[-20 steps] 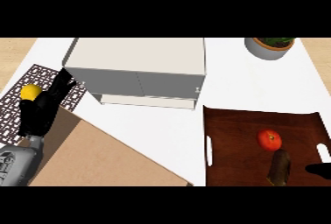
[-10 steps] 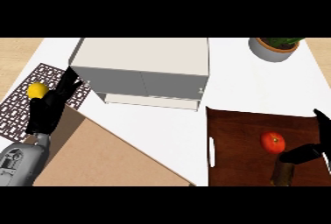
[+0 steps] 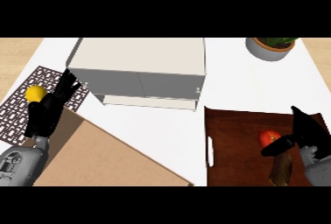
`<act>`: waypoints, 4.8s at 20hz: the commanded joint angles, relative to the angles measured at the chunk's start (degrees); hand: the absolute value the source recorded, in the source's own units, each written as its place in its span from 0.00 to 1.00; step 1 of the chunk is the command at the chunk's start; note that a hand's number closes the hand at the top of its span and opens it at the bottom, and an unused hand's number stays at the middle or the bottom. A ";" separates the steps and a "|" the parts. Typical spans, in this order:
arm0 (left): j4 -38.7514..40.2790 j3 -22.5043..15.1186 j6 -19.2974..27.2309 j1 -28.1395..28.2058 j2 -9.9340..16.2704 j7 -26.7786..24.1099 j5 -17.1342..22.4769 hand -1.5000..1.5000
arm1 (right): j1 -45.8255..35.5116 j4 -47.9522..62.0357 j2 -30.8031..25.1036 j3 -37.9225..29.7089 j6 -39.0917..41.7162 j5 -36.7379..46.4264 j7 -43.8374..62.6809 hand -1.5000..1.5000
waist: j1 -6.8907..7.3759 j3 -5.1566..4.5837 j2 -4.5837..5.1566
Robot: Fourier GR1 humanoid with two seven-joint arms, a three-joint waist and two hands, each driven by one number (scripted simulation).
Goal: Pick the tomato from the tray and place it in the tiered shelf
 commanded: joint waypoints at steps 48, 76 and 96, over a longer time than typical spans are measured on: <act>-0.09 -2.30 -3.20 10.28 -7.06 2.53 -0.31 0.50 | -7.82 16.72 15.70 2.27 2.54 21.25 0.58 1.00 | -3.13 -1.24 0.38; -2.84 -1.12 -4.10 11.65 -6.03 3.97 -0.24 0.50 | -26.10 -20.00 39.55 9.28 13.98 55.18 13.75 1.00 | -3.46 -1.37 0.13; -2.38 -4.06 -4.30 7.11 -7.19 5.77 -0.46 0.50 | -48.77 15.71 39.58 -13.73 11.03 48.66 -2.46 1.00 | 0.39 -1.22 1.87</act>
